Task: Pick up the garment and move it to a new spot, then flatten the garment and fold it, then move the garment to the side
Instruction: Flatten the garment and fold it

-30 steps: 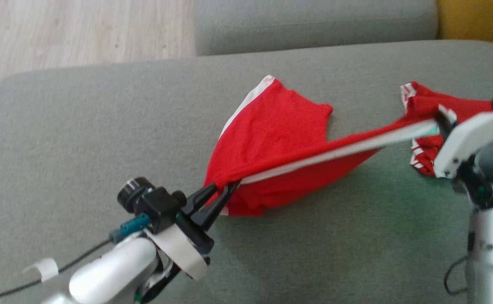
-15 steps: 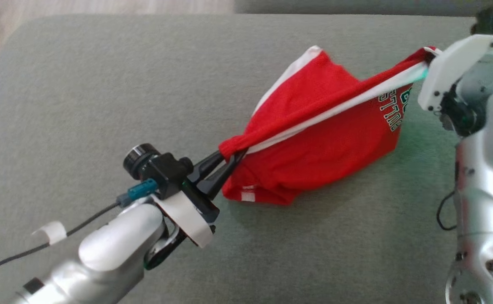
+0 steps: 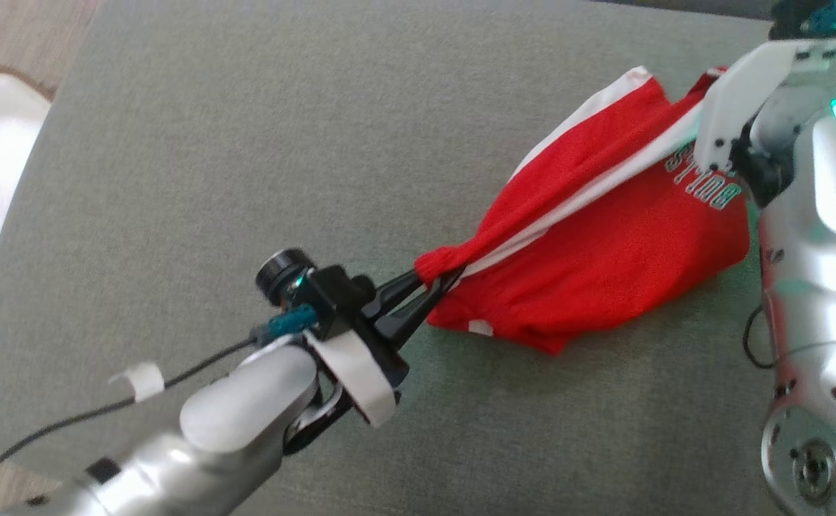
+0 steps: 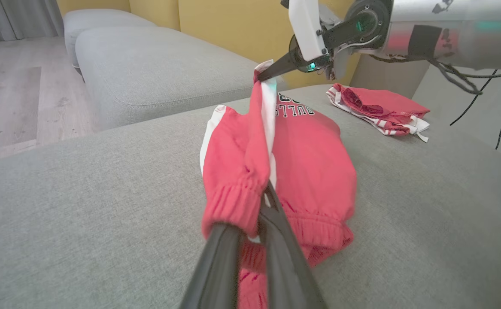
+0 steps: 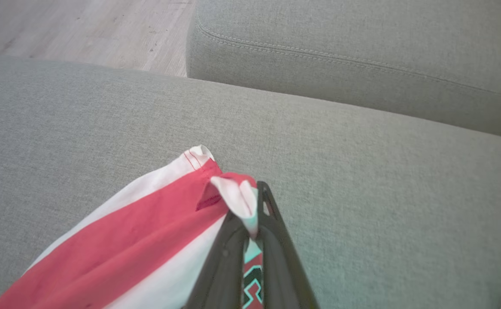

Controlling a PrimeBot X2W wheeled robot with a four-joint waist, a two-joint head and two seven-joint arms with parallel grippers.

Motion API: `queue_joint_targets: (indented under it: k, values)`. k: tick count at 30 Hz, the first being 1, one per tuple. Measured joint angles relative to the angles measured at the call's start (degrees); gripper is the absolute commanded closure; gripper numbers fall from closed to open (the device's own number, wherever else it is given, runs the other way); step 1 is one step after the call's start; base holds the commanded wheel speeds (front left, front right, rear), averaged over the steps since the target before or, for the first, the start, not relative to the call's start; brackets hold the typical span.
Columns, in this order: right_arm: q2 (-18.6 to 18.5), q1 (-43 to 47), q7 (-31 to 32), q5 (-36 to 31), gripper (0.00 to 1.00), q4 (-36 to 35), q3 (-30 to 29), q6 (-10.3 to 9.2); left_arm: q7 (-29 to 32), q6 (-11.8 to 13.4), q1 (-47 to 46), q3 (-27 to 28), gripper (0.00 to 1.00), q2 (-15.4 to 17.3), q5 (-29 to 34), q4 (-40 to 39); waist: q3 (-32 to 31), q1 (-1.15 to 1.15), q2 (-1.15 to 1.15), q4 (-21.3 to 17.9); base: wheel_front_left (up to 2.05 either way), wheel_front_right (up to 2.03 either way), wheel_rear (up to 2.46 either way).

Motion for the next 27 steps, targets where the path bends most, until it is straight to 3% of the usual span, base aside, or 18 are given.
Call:
queue_joint_targets:
  k: [15, 16, 17, 18, 19, 27]
  values:
    - [-0.91, -6.96, -6.11, -10.62, 1.00, 8.43, -2.53, 0.00, -0.44, -0.30, -6.32, -2.48, 1.00, -5.84, -1.52, 7.06, 6.05, 0.01, 0.00, 4.47, 0.00, 0.00, 0.00]
    - [-1.03, -7.05, -6.77, -11.34, 0.49, 8.76, -2.50, 0.00, -0.43, -0.30, -6.42, -2.89, 1.00, -5.94, -1.90, 7.54, 6.17, 0.01, 0.00, 4.55, 0.00, 0.00, 0.00]
    - [-1.11, -7.16, -7.03, -11.78, 0.00, 9.40, -2.60, 0.00, -0.43, -0.30, -6.47, -3.27, 0.78, -6.02, -2.03, 7.89, 6.21, 0.01, 0.00, 4.53, 0.00, 0.00, 0.00]
    - [-1.11, -7.24, -7.22, -11.91, 0.00, 10.13, -2.68, 0.00, -0.43, -0.31, -6.51, -3.53, 0.52, -6.06, -2.13, 8.31, 6.19, 0.00, 0.00, 4.40, 0.00, 0.00, 0.00]
    - [-1.11, -7.36, -7.57, -11.95, 0.00, 10.83, -2.69, 0.00, -0.43, -0.32, -6.56, -3.63, 0.00, -6.12, -2.40, 8.70, 6.16, 0.00, 0.00, 4.21, 0.00, 0.00, 0.00]
    - [-1.44, -10.72, -10.87, -9.72, 0.00, 16.24, -2.36, 0.00, -0.52, -0.71, -7.12, -1.71, 0.00, -5.59, -2.58, 11.61, 4.13, 0.00, 0.00, 1.55, 0.00, 0.00, 0.00]
